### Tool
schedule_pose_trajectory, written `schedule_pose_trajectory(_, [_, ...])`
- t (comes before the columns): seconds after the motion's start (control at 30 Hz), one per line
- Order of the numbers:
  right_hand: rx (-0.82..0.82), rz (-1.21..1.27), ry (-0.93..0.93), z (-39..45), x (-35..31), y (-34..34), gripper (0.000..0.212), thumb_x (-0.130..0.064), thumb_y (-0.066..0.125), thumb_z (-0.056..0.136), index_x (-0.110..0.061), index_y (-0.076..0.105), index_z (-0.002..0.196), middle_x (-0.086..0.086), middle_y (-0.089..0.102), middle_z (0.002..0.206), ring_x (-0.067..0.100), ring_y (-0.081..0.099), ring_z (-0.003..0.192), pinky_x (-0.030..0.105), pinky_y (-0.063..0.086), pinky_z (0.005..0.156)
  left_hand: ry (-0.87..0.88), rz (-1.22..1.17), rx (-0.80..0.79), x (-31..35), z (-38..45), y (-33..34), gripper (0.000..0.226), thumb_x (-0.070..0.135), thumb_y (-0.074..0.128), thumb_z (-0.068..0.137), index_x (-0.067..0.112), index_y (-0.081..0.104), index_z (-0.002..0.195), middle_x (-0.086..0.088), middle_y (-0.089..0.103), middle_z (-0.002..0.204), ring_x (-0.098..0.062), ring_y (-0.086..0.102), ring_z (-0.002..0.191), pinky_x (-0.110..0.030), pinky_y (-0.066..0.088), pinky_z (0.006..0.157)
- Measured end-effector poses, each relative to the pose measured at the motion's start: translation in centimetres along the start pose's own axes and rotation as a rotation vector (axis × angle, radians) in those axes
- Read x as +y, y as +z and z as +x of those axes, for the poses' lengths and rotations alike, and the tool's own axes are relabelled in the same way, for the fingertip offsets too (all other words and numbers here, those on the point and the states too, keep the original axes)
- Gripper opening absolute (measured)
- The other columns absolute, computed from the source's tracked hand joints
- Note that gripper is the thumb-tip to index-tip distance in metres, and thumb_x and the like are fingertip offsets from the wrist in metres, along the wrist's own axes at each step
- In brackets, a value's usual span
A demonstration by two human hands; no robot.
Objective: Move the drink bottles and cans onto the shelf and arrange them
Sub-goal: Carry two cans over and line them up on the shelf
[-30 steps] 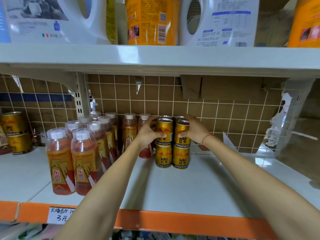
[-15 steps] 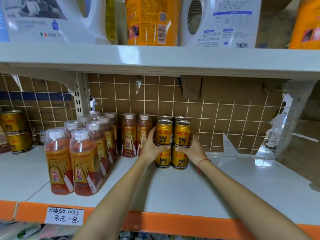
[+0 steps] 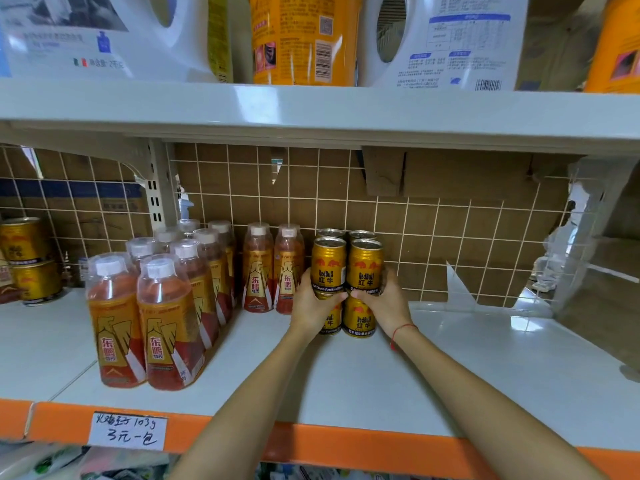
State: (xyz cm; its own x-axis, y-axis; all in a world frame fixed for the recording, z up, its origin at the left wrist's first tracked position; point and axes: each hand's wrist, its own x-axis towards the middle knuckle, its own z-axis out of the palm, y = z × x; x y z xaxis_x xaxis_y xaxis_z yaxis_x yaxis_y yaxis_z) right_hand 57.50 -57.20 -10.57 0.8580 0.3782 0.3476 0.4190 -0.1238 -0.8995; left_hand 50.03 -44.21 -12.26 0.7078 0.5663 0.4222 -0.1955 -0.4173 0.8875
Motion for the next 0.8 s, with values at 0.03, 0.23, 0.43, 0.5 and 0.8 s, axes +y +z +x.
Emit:
schedule_pose_trajectory(0.03, [0.009, -0.014, 0.002, -0.03, 0.26, 0.15, 0.066, -0.021, 0.081, 0.07, -0.017, 0.045, 0.126, 0.004, 0.06, 0.122, 0.021, 0.058, 0.109, 0.039, 0.049, 0.093, -0.004, 0.012, 0.024, -0.1, -0.03, 0.19, 0.066, 0.023, 0.078, 0.077, 0.016, 0.044, 0.133, -0.001, 0.059, 0.124, -0.016, 0.055, 0.114, -0.033, 0.045, 0.097])
schedule_pose_trajectory(0.23, [0.02, -0.037, 0.022, 0.25, 0.91, 0.39, 0.055, -0.022, 0.081, 0.07, -0.018, 0.054, 0.117, 0.005, 0.064, 0.115, 0.022, 0.061, 0.105, 0.042, 0.05, 0.091, -0.007, 0.021, 0.037, -0.39, 0.02, 0.48, 0.059, 0.022, 0.074, 0.081, 0.013, 0.045, 0.132, -0.004, 0.06, 0.124, -0.019, 0.055, 0.116, -0.034, 0.044, 0.097])
schedule_pose_trajectory(0.43, [-0.002, -0.041, 0.023, 0.31, 0.91, 0.26, 0.054, -0.022, 0.079, 0.073, -0.019, 0.053, 0.119, 0.005, 0.063, 0.117, 0.022, 0.061, 0.106, 0.042, 0.05, 0.093, 0.002, 0.02, 0.021, -0.24, -0.03, 0.4, 0.055, 0.017, 0.071, 0.084, 0.011, 0.044, 0.131, -0.004, 0.059, 0.124, -0.017, 0.054, 0.116, -0.027, 0.041, 0.093])
schedule_pose_trajectory(0.5, [-0.013, -0.048, 0.026, 0.33, 0.91, 0.28, 0.055, -0.022, 0.079, 0.073, -0.018, 0.052, 0.121, 0.005, 0.063, 0.119, 0.023, 0.06, 0.108, 0.044, 0.049, 0.094, -0.003, 0.032, 0.014, -0.19, -0.05, 0.32, 0.055, 0.017, 0.071, 0.084, 0.011, 0.044, 0.131, -0.005, 0.058, 0.124, -0.017, 0.053, 0.116, -0.027, 0.04, 0.093])
schedule_pose_trajectory(0.8, [-0.01, -0.061, 0.037, 0.1, 0.82, 0.31, 0.055, -0.023, 0.078, 0.074, -0.017, 0.051, 0.123, 0.006, 0.061, 0.121, 0.024, 0.059, 0.11, 0.041, 0.049, 0.093, -0.013, 0.043, 0.02, -0.15, -0.09, 0.33, 0.056, 0.019, 0.072, 0.083, 0.012, 0.045, 0.131, -0.005, 0.058, 0.126, -0.017, 0.054, 0.116, -0.028, 0.041, 0.094])
